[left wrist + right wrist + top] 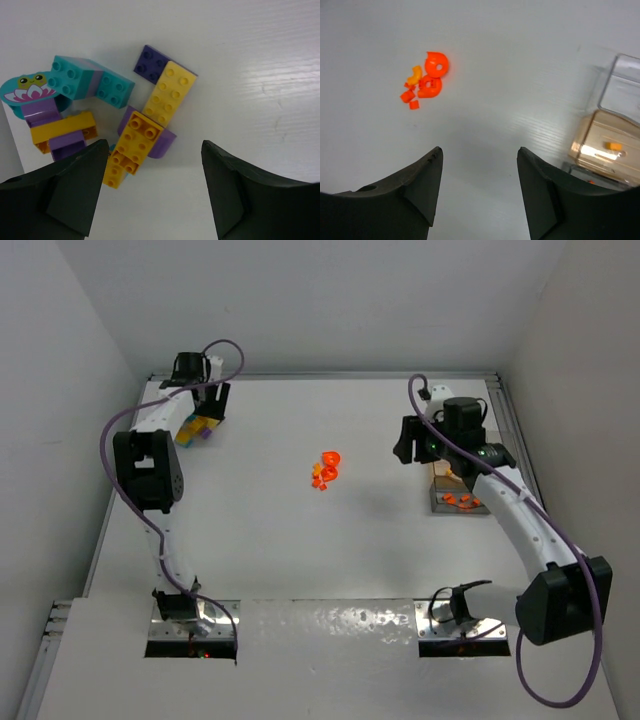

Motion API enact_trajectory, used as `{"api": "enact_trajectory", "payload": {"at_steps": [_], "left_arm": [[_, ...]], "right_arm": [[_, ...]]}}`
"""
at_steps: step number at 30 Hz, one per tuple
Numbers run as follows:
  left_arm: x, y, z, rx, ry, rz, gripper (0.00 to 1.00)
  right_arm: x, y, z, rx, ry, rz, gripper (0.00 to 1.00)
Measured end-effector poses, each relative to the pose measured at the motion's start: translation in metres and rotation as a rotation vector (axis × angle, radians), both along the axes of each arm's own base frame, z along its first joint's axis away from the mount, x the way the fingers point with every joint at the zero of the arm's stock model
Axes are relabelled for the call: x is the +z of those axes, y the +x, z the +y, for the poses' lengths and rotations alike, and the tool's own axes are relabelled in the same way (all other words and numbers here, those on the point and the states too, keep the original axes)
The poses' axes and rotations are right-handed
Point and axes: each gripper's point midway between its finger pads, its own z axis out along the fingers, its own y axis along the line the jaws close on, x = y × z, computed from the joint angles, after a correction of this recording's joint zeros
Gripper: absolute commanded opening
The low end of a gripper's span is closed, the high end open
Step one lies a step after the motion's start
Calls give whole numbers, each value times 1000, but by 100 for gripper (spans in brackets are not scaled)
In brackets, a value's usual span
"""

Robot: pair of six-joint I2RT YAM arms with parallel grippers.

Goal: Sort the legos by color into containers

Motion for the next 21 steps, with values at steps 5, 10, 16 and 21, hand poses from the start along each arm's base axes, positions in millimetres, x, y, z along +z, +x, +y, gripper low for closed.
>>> {"api": "enact_trajectory", "payload": {"at_steps": [5,10,16,21], "left_arm": [[-5,12,21,39,-17,-10,68],[-8,19,28,50,-28,-18,50],[-38,14,25,42,-58,50,47],[-46,7,22,32,-78,89,48]], "right_arm": [[-1,6,29,88,18,2,60],[-14,15,40,117,19,46,60],[-6,26,46,124,21,37,60],[-2,27,46,124,23,29,59]]}}
